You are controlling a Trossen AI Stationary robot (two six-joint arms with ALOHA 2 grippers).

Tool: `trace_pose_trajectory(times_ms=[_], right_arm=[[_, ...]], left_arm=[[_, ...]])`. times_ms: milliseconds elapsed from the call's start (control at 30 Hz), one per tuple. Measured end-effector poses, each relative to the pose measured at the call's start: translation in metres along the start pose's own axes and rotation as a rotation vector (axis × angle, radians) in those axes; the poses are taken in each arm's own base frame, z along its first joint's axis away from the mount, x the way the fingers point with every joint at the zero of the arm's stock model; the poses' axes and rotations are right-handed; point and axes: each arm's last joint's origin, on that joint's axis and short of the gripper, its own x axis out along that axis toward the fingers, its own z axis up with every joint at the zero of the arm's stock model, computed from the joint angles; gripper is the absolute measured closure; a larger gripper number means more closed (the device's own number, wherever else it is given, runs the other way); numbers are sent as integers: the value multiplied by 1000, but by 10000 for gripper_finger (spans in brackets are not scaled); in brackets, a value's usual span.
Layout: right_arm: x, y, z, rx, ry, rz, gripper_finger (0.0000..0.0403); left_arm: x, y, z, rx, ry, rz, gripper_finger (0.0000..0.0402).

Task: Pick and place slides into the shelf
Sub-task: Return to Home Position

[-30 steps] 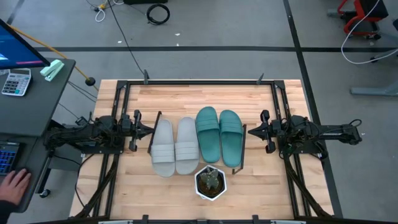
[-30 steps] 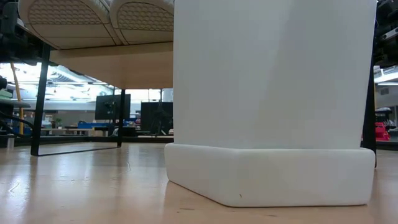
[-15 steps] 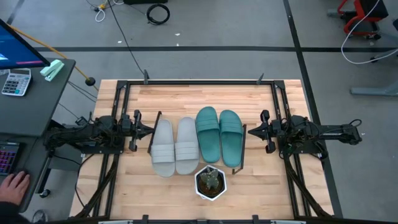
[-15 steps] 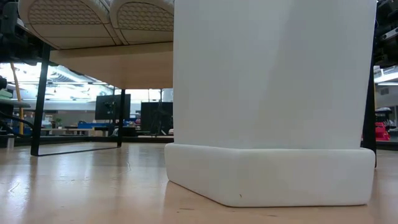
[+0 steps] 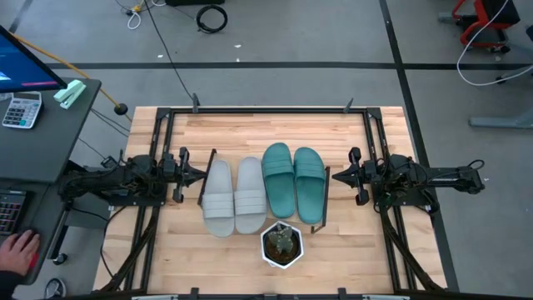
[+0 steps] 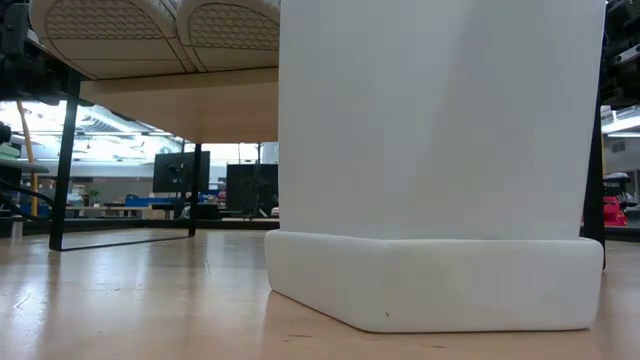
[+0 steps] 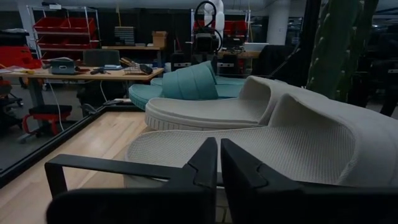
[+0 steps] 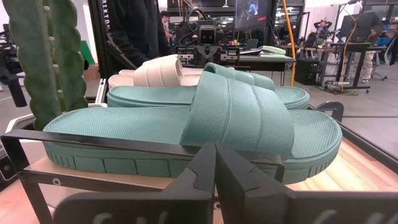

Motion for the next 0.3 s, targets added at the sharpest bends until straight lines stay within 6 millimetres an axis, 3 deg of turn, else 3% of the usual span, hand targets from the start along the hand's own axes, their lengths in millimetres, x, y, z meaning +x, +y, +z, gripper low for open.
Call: trace_pose_trajectory(times_ms=[300], right_arm=[[0,0,0,1,0,0,389]], left_arm=[[0,0,0,0,0,0,367]])
